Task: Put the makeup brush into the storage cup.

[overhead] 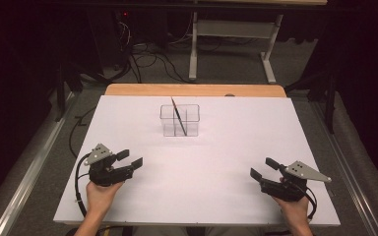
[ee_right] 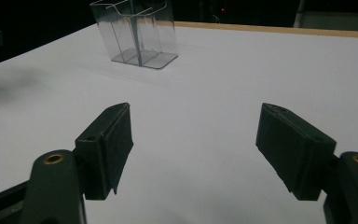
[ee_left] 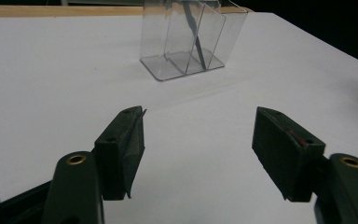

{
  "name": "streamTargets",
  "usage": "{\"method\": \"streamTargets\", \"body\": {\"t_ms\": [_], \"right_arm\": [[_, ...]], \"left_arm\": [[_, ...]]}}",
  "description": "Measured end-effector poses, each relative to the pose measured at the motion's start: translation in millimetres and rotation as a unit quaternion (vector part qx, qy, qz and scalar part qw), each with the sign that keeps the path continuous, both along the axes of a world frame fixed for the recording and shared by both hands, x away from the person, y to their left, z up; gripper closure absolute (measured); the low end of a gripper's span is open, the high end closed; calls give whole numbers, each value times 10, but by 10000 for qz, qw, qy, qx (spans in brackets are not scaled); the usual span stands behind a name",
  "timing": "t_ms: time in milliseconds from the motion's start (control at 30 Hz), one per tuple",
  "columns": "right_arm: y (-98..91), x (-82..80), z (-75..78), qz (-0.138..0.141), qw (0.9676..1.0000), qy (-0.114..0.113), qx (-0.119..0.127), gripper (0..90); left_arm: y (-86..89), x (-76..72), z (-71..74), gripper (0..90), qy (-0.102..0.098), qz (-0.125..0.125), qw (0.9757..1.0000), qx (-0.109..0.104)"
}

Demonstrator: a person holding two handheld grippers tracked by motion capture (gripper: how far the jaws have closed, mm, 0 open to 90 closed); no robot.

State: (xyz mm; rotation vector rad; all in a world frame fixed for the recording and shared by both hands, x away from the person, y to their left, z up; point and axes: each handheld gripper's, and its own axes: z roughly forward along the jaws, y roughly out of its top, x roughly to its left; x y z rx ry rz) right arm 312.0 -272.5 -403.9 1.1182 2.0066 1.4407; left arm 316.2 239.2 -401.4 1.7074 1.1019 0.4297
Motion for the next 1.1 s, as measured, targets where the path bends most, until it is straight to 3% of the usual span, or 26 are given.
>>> {"method": "streamTargets", "body": {"t_ms": [67, 267, 400, 500, 767, 967, 1100], "right_arm": [[4, 3, -2, 13, 10000, -6, -27, 288], [18, 4, -4, 34, 10000, -17, -73, 288], [28, 12, -9, 42, 9999, 6, -101, 288], [34, 17, -10, 63, 9999, -12, -145, 288], [21, 27, -17, -6, 9999, 33, -136, 288], [19, 40, -18, 11, 9999, 15, -149, 289], [-4, 51, -24, -53, 9999, 65, -56, 289]], "left_arm": [[-17, 0, -17, 349, -8, 6, 9999, 128], [-7, 8, -51, 349, 58, 44, 9999, 80], [40, 38, -95, 347, 102, 106, 9997, 200], [94, 47, -115, 348, 190, 115, 9997, 75], [82, 62, -125, 346, 220, 51, 9997, 75], [85, 63, -112, 338, 175, -10, 9998, 68], [115, 53, -58, 328, 43, 90, 10000, 7]]}}
